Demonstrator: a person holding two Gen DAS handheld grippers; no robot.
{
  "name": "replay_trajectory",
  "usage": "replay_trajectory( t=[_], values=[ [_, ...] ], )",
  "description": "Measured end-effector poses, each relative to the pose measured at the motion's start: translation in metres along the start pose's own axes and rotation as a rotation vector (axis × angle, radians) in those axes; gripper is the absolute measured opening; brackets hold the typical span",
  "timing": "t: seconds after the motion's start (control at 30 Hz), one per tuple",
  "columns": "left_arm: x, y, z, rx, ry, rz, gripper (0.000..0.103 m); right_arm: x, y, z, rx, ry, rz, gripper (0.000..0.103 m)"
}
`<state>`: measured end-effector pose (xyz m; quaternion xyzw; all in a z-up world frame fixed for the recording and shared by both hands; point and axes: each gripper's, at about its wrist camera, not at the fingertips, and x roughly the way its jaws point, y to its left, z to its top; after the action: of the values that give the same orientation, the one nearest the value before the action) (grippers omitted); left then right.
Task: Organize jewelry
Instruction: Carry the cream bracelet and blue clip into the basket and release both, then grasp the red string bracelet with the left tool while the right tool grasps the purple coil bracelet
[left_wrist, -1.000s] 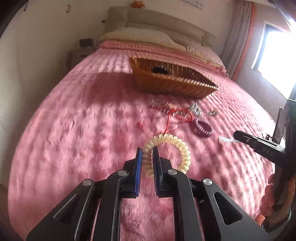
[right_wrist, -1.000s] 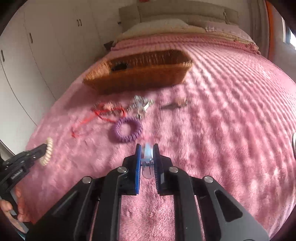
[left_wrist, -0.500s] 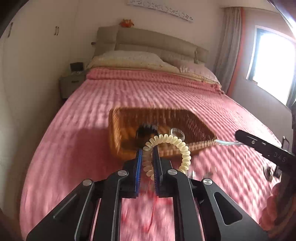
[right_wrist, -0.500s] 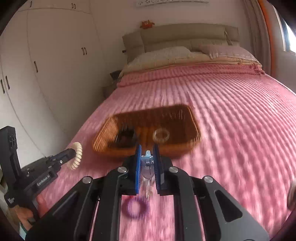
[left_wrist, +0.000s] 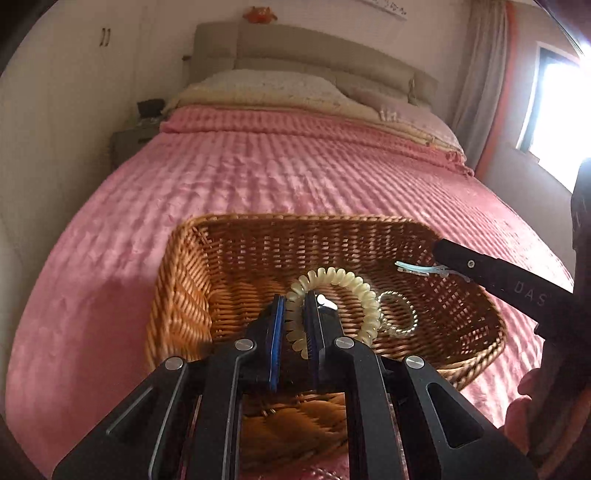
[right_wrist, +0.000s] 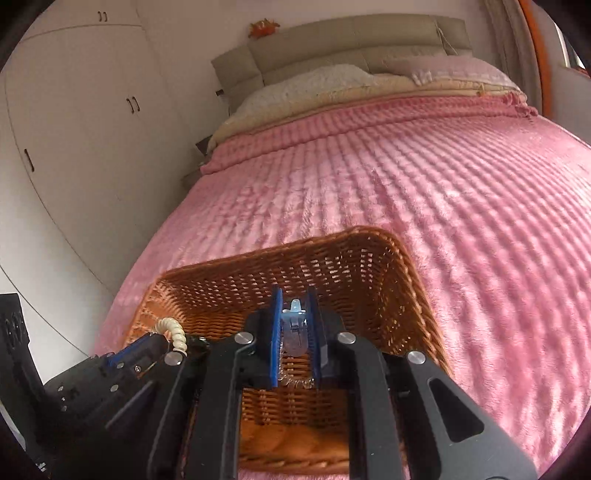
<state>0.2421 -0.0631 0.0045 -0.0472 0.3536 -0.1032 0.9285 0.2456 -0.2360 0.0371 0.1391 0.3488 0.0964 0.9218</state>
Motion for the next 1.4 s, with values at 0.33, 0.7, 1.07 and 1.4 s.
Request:
replay_trajectory(
  t=[0.33, 0.7, 1.07, 1.4],
  values=[
    [0.007, -0.001, -0.004, 0.008, 0.016, 0.006, 0.011, 0.019, -0.005, -0.015, 0.004, 0.071, -0.014, 0.012],
    [-0.083, 0.012, -0.020, -0.027, -0.090, -0.103, 0.034, -0.044, 0.007, -0.034, -0.021, 0.024, 0.037, 0.051],
    [-0.149, 0.026, -0.077, -0.047, -0.096, -0.136, 0.034, -0.113, 0.029, -0.103, -0.131, 0.030, 0.040, 0.051],
    [-0.094, 0.023, -0.120, -0.135, 0.134, -0.177, 0.034, -0.091, 0.018, -0.168, -0.121, 0.192, -0.011, 0.037]
  ],
)
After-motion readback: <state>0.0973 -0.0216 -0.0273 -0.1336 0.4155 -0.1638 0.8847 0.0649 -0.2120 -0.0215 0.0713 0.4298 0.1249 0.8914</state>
